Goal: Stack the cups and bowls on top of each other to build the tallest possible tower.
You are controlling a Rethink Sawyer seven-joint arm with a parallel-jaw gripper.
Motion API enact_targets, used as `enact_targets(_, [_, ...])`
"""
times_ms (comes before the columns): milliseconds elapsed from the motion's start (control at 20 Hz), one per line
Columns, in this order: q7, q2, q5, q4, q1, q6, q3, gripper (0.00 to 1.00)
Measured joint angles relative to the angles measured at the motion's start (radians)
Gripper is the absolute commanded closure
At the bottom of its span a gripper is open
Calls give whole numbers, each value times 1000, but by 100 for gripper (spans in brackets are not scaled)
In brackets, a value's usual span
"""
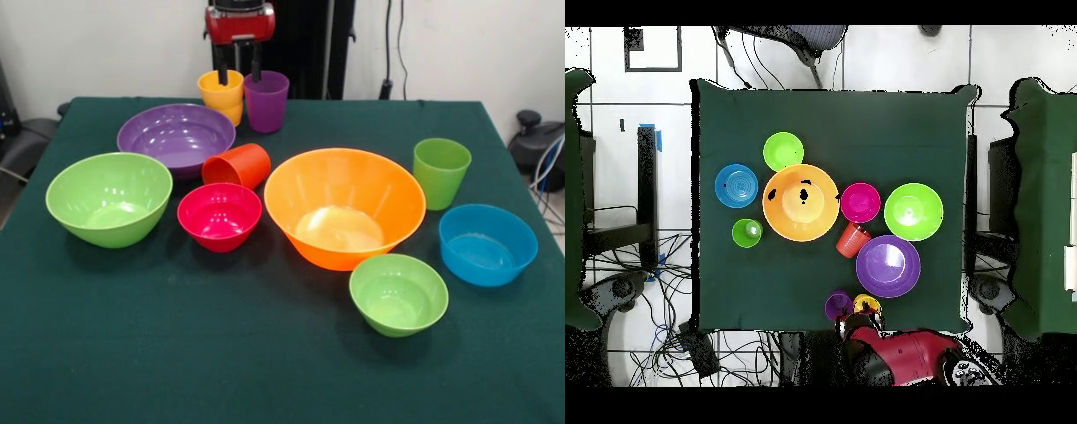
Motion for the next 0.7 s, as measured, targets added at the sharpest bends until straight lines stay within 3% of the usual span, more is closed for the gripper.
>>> enact_targets(700, [0,6,-5,0,-7,17,11,0])
